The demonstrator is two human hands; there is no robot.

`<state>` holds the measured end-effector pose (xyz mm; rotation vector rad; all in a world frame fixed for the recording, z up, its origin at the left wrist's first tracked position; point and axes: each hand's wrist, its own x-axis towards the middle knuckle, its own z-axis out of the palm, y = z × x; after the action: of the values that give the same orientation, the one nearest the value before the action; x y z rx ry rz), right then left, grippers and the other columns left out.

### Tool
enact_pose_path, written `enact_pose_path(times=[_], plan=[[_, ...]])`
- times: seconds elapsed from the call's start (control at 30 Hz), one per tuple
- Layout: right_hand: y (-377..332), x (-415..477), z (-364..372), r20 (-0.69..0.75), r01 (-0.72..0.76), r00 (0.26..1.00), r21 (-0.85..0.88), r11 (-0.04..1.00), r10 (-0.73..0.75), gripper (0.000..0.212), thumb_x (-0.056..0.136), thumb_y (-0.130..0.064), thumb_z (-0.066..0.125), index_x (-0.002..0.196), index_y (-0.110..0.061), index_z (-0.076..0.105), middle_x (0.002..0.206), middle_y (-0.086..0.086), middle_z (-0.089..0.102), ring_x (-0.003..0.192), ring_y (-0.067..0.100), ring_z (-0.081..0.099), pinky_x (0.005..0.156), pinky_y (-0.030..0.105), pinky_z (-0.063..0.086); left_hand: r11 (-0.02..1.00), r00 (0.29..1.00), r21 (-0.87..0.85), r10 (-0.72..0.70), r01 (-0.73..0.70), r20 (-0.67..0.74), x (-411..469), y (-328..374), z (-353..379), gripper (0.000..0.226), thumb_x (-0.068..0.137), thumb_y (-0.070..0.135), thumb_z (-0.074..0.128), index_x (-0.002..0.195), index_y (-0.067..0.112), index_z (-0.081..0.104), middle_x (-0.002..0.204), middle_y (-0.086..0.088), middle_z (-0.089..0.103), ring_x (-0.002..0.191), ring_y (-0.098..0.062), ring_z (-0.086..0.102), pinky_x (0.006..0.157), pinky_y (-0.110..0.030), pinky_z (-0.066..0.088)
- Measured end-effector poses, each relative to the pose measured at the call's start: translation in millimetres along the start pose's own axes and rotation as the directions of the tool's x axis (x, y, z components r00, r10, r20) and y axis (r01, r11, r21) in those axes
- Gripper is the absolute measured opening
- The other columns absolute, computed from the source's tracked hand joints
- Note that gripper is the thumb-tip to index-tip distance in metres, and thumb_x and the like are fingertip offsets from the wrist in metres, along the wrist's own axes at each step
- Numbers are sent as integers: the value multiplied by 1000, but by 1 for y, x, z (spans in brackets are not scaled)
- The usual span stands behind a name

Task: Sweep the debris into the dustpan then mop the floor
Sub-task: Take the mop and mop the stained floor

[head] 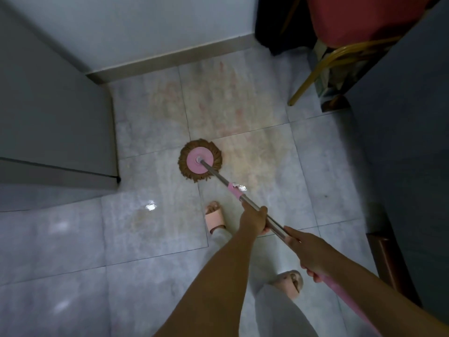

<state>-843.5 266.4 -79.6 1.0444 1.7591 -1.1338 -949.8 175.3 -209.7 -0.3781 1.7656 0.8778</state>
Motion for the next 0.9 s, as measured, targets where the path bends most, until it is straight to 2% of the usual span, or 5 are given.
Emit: enact_pose_path(times=[0.13, 0.3, 0.47, 0.7, 0.9], plan=[[-5, 12, 3, 12, 5, 1000, 5, 1000, -5, 43, 102, -45, 36, 145, -41, 37, 65, -7, 46, 51, 12, 49, 40, 17, 37, 997, 996, -61, 41, -46, -73, 5, -1, -6, 62, 92, 27, 52, 146, 14, 24, 74, -6, 61, 57, -22, 64, 58, -37, 61], [-56, 65, 7, 39, 58, 998, -6, 998, -58, 42, 101, -46, 36, 142, -46, 39, 63, -11, 46, 49, 8, 48, 40, 18, 38, 997, 981, -27, 67, -73, -179, 49, 20, -60, 65, 95, 32, 52, 151, 16, 22, 87, -6, 64, 60, -13, 64, 36, -15, 47], [-160, 159, 1, 82, 123, 990, -56, 991, -118, 42, 100, -46, 35, 142, -50, 37, 68, -17, 42, 55, 5, 46, 45, 16, 39, 992, 964, 104, 95, -71, -250, 129, 83, -156, 63, 97, 35, 48, 148, 6, 25, 101, -18, 67, 77, -29, 69, 49, -24, 51], [-309, 265, 5, 26, 227, 974, -54, 972, -226, 43, 100, -45, 35, 142, -43, 37, 81, 0, 61, 60, 17, 59, 47, 25, 50, 994, 947, 97, 70, -41, -315, 231, 183, -284, 42, 98, 27, 50, 128, -3, 47, 108, -24, 65, 62, -20, 63, 33, -17, 46], [-327, 273, 2, -53, 230, 971, -56, 972, -233, 38, 102, -44, 31, 137, -37, 44, 83, -2, 59, 71, 20, 62, 70, 38, 57, 995, 949, 94, 72, -45, -306, 250, 214, -290, 39, 97, 25, 53, 125, -1, 52, 112, -23, 65, 81, -28, 68, 48, -25, 52]])
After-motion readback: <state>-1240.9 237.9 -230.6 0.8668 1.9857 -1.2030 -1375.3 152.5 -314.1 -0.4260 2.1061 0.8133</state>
